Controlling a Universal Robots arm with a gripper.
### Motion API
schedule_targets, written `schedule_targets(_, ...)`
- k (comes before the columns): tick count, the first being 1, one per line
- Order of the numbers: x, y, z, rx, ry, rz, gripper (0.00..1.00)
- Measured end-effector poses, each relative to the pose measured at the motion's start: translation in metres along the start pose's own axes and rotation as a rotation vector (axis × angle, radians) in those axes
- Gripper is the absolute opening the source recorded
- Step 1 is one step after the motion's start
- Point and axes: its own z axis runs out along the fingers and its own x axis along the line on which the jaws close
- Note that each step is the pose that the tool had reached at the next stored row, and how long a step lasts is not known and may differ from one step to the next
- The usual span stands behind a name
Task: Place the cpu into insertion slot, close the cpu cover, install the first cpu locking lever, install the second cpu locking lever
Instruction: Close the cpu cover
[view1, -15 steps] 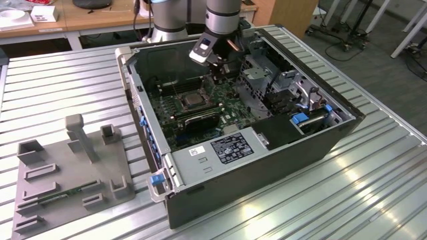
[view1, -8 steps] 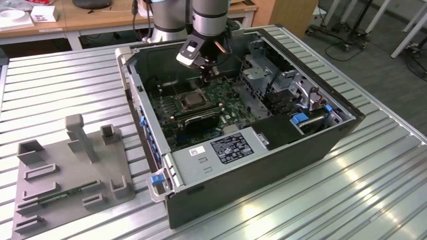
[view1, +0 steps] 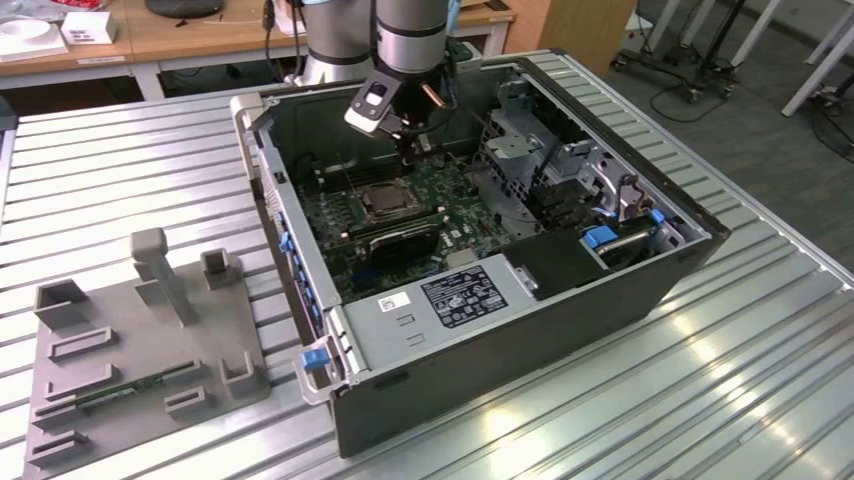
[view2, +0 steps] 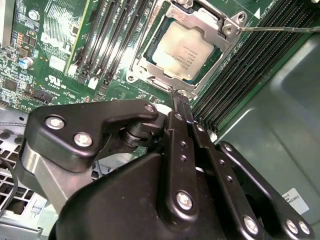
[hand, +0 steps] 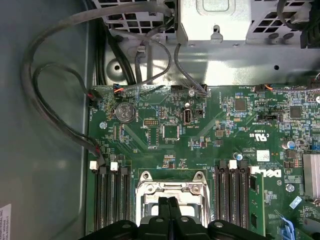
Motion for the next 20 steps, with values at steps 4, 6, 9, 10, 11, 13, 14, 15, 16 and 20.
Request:
schedule_targets(4,0.0000,0.0000,0.0000,0.0000,-0.0004,0.000,0.11)
schedule_targets(6,0.0000,0.0000,0.0000,0.0004,-0.0007,0.000,0.11)
schedule_targets(9,0.0001,0.0000,0.0003,0.0117,-0.0005,0.000,0.11)
schedule_targets(10,0.0000,0.0000,0.0004,0.0201,-0.0007,0.001,0.11)
schedule_targets(11,0.0000,-0.0001,0.0003,0.0221,-0.0011,0.001,0.11)
schedule_targets(13,0.0000,-0.0001,0.0003,0.0225,-0.0011,0.001,0.11)
schedule_targets(14,0.0000,-0.0001,0.0003,0.0227,-0.0010,0.001,0.11)
schedule_targets(15,0.0000,-0.0001,0.0003,0.0228,-0.0009,0.001,0.11)
schedule_targets(16,0.0000,-0.0001,0.0003,0.0230,-0.0010,0.001,0.11)
schedule_targets(20,0.0006,-0.0034,0.0017,0.0229,-0.0021,0.001,0.11)
